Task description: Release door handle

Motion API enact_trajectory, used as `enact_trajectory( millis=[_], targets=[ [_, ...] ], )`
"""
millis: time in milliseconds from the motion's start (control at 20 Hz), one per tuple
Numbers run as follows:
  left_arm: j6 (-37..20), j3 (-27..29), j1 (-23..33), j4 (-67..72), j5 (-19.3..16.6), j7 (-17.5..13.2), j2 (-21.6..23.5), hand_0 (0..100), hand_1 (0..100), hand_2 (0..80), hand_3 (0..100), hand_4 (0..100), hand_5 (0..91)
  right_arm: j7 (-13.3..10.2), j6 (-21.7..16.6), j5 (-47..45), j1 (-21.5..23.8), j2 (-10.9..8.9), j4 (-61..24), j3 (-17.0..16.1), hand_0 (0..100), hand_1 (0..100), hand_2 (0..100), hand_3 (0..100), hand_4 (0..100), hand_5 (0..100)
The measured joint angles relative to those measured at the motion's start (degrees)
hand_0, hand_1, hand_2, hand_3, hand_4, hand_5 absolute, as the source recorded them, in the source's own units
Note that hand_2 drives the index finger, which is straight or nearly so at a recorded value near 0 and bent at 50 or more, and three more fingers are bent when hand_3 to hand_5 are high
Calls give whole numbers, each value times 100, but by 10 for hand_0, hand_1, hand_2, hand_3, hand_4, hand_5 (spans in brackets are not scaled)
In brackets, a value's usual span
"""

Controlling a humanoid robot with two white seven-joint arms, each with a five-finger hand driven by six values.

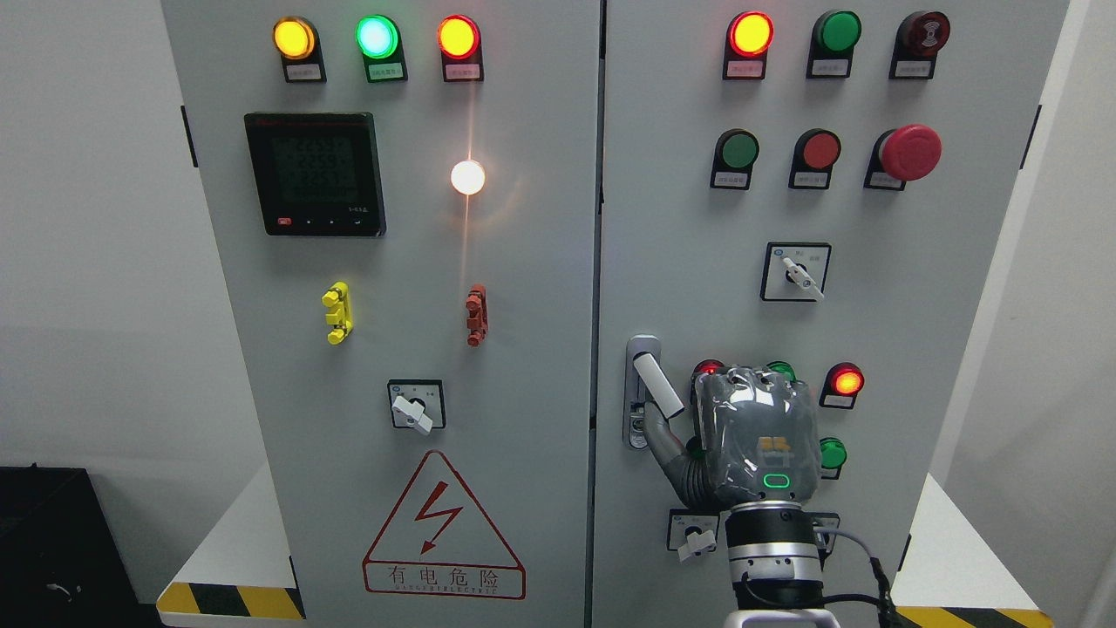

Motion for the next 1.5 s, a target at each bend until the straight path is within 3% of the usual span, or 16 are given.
enact_trajectory(
  millis=[1500],
  targets=[
    [0, 0, 0, 1, 2, 0, 0, 120, 556, 0, 0, 0, 0, -77, -3, 2, -25, -44, -40, -152, 450, 418, 952, 1000, 1000, 981]
  ],
)
